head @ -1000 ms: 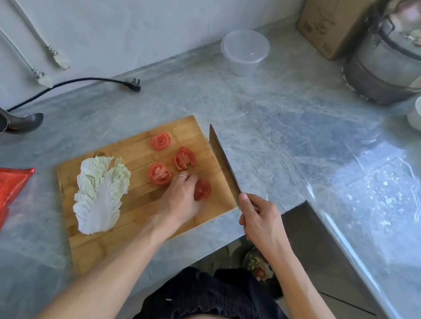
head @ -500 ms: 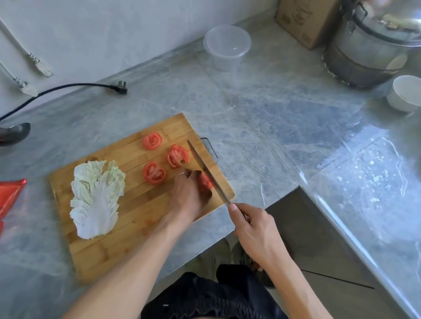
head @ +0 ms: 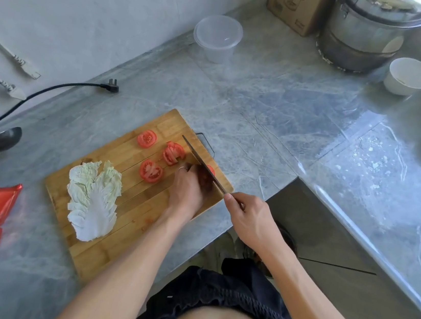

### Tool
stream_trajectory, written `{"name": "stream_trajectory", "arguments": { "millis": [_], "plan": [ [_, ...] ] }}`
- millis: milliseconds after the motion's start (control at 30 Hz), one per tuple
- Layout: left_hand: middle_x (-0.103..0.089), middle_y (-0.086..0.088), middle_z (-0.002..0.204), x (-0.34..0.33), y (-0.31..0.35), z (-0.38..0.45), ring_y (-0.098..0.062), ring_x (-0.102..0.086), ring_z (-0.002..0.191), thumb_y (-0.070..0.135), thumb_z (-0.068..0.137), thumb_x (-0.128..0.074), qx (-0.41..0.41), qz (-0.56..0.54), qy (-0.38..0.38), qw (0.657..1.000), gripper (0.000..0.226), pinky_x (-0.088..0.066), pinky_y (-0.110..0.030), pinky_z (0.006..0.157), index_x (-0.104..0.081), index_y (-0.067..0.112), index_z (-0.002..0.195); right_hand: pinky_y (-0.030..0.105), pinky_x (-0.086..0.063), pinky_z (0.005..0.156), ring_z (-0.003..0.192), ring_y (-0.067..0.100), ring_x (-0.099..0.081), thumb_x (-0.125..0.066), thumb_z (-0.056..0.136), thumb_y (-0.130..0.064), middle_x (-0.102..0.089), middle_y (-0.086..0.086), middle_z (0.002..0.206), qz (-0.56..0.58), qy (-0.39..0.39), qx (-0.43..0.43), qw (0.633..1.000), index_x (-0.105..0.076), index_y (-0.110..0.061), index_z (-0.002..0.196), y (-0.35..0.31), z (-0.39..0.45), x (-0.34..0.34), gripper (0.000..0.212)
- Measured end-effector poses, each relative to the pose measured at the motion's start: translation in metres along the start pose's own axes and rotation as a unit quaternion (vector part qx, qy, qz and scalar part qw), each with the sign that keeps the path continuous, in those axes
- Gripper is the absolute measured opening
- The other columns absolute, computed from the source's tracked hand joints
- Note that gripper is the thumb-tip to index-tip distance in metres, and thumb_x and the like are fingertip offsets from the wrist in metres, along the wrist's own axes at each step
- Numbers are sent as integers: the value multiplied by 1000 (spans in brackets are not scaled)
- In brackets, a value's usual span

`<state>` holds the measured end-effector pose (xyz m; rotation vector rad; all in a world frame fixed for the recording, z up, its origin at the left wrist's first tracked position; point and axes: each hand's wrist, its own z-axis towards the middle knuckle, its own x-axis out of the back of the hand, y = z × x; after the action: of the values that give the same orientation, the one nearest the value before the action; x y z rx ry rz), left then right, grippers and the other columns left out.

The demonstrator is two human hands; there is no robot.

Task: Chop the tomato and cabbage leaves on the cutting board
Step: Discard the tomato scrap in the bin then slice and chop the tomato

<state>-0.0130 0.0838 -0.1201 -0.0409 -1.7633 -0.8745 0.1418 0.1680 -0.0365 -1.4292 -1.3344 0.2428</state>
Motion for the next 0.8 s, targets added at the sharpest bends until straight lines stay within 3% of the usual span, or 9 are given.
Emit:
{"name": "stream_trajectory", "arguments": {
  "millis": [100, 200, 300, 400, 467, 567, 700, 800],
  "plan": [
    [-67, -17, 102, 1, -1, -1, -35, -58, 98, 28, 82, -65, -7, -7, 4, 1000, 28, -52, -40, 82, -69, 8, 100, 26, -36, 52, 48, 10, -38, -48, 104, -35, -44, -7, 55, -5, 3, 6, 1000, -58, -24, 77, -4, 7, -7, 31],
    [-69, -11, 90, 1, -1, -6, -32, -57, 93, 44, 79, -50, -23, -24, 15, 999, 42, -49, -34, 74, -70, 10, 92, 28, -37, 54, 52, 12, -40, -46, 104, -36, -46, -5, 58, -6, 3, 7, 1000, -58, -25, 80, -12, 16, -12, 29],
    [-67, -9, 90, 0, -5, -10, -31, -57, 91, 34, 79, -66, -8, -35, 29, 999, 25, -46, -31, 71, -67, 12, 90, 32, -38, 58, 57, 16, -41, -45, 104, -37, -47, 1, 61, 14, 3, 1, 1000, -56, -12, 75, -15, 20, -10, 40],
    [-65, -13, 97, 2, -8, -17, -32, -59, 88, 18, 71, -80, -26, -58, 31, 997, 31, -50, -35, 74, -67, 8, 97, 32, -38, 57, 57, 15, -42, -45, 105, -38, -51, 5, 64, 27, 7, 11, 1000, -54, -11, 72, -12, 12, -2, 44],
    [-66, -14, 101, 5, -7, -20, -31, -58, 91, 12, 73, -77, -27, -72, 40, 996, 30, -48, -34, 80, -67, 7, 101, 27, -37, 55, 54, 11, -41, -45, 105, -38, -52, 3, 63, 27, 10, 18, 999, -54, -18, 69, -12, 4, 2, 42],
    [-70, -12, 93, 9, -2, -20, -31, -61, 89, 5, 79, -69, -48, -72, 67, 994, 12, -50, -35, 78, -68, 6, 91, 21, -38, 53, 52, 8, -43, -47, 105, -37, -53, -2, 61, 20, 3, 18, 1000, -54, -33, 68, -13, -3, 5, 38],
    [-71, -14, 89, 11, 3, -17, -31, -64, 83, 1, 82, -66, -67, -62, 76, 993, 6, -49, -33, 75, -70, 3, 87, 25, -42, 55, 53, 8, -47, -47, 104, -37, -53, -5, 60, 12, -10, 10, 1000, -68, -17, 87, -10, -7, 1, 34],
    [-69, -13, 91, 8, -2, -14, -29, -62, 84, 6, 85, -66, -46, -72, 65, 994, 5, -45, -27, 75, -70, 5, 88, 20, -38, 51, 47, 6, -42, -48, 105, -36, -48, -8, 55, 15, -8, 7, 1000, -62, -23, 80, -7, -8, -4, 31]
  ]
}}
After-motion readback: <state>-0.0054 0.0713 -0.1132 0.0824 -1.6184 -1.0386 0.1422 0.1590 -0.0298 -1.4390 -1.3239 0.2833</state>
